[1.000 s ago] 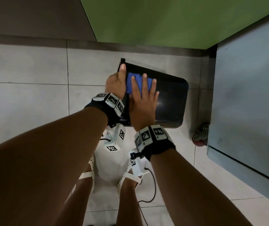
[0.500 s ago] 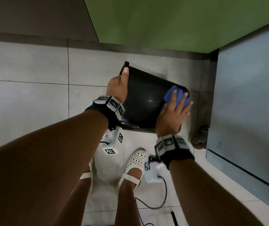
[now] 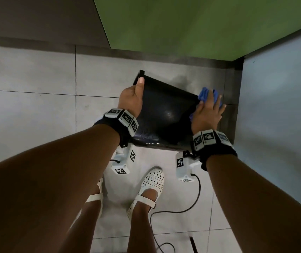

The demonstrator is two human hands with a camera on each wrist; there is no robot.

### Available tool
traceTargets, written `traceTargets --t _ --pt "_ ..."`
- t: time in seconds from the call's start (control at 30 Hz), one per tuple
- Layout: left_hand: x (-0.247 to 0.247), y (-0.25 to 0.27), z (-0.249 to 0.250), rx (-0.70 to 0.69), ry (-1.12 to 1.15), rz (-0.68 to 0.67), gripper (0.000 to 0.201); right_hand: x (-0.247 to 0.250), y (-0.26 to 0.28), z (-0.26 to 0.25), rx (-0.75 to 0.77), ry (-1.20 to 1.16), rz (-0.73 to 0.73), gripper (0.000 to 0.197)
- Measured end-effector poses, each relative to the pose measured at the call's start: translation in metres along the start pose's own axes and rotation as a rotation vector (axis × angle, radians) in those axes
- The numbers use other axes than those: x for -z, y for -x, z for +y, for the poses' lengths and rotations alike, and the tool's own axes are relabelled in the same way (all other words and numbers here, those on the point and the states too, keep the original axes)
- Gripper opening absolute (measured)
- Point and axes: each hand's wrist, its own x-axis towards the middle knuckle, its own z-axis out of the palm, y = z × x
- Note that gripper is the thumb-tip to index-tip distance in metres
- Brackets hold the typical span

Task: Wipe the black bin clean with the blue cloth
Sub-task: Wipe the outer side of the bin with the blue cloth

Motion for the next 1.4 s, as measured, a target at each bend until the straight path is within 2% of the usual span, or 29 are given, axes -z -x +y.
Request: traceTargets --t 0.13,0.17,0.27,0.33,0.4,0.5,0.57,0.67,0.73,0.87,1.07,1.3,1.33,1.4 --pt "-0.002 0.000 0.002 0.027 0.011 0.003 0.050 -0.001 0.004 -0.016 -0.072 0.008 0.021 0.049" --pt "-0.001 -0.001 0.002 0.024 0.008 0.008 0.050 -0.006 0.010 -0.028 -0.018 0.044 0.014 0.049" --pt "-0.001 -0.001 0.004 0.004 -0.020 0.017 0.051 -0.030 0.042 -0.071 0.282 0.065 -0.034 0.051" --pt "-0.001 0.001 0.003 -0.004 -0.011 0.015 0.052 -0.039 0.059 -0.088 0.379 0.016 -0.026 0.050" --pt "0.000 0.003 0.002 -0.008 -0.001 0.012 0.052 -0.042 0.063 -0.083 0.446 0.008 -0.049 0.049" --pt "-0.001 0.000 0.001 -0.007 0.003 0.008 0.050 -0.037 0.062 -0.043 0.608 0.117 -0.046 0.049" --pt "-0.001 -0.001 0.000 0.003 -0.021 0.014 0.054 -0.032 0.060 -0.010 0.533 0.189 0.005 0.051" --pt "0.001 0.000 -0.003 0.006 -0.020 0.009 0.054 -0.022 0.058 0.025 0.207 0.119 -0.035 0.053" --pt "0.001 0.000 -0.002 0.020 -0.003 -0.021 0.054 -0.017 0.057 0.030 0.126 0.127 -0.020 0.053" --pt "0.010 0.007 0.002 0.066 -0.009 -0.148 0.059 -0.017 0.053 0.022 0.108 0.133 -0.039 0.052" --pt "0.033 0.054 -0.040 0.142 -0.101 -0.298 0.070 -0.017 0.053 0.017 0.065 0.085 -0.022 0.052" --pt "0.023 0.063 -0.046 0.158 -0.091 -0.157 0.070 -0.020 0.048 -0.015 -0.075 -0.035 0.045 0.053" --pt "0.021 0.062 -0.047 0.153 -0.088 -0.153 0.069 -0.020 0.047 -0.025 -0.057 -0.044 0.043 0.054" --pt "0.019 0.062 -0.048 0.154 -0.086 -0.135 0.067 -0.023 0.049 -0.050 0.071 -0.038 0.001 0.056"
